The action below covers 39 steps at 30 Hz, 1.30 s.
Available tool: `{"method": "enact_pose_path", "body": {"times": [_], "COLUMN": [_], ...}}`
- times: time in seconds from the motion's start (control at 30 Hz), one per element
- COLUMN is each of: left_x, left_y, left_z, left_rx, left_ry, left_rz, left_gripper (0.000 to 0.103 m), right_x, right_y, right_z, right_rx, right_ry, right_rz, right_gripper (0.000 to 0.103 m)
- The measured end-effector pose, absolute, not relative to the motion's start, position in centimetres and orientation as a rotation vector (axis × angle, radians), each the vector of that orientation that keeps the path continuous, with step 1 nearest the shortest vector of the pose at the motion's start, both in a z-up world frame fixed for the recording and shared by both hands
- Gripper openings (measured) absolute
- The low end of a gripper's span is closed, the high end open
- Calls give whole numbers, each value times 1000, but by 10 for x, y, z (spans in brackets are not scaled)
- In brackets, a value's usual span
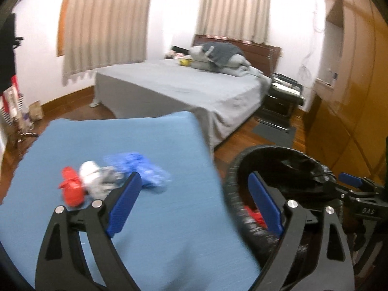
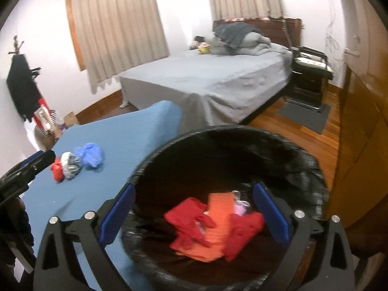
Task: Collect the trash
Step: 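Return to the mat and grasp the red plastic bag with the left tool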
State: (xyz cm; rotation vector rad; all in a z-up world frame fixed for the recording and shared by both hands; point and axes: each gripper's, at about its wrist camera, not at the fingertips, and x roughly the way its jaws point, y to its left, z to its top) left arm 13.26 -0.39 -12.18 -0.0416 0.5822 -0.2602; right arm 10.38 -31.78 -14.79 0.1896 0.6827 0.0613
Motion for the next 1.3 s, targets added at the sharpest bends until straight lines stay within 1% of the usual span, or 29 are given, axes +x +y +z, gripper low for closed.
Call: {"method": "enact_pose_path", "body": {"times": [0.23, 0.47, 0.63, 0.87, 1.3], "left_x": [130, 144, 162, 186, 225], "left_y": [57, 115, 143, 163, 172], "left_z": [-123, -135, -151, -169, -202], "left_rx": [-57, -92, -115, -133, -150], "left_ry": [568, 581, 615, 656, 731], "left_rz": [-114, 9, 69, 101, 91], "left_gripper": [87, 87, 82, 79, 73], "right_x": [129, 160, 181, 201, 222], "right_y": [-257, -205, -175, -153, -135], "right_z": [-144, -149, -157, -170, -190], "right_rx": [142, 112, 75, 70, 49], "right_ry": [676, 679, 685, 709, 751], "right_rz": [175, 248, 276, 300, 309], "right_gripper": [96, 96, 96, 96, 96]}}
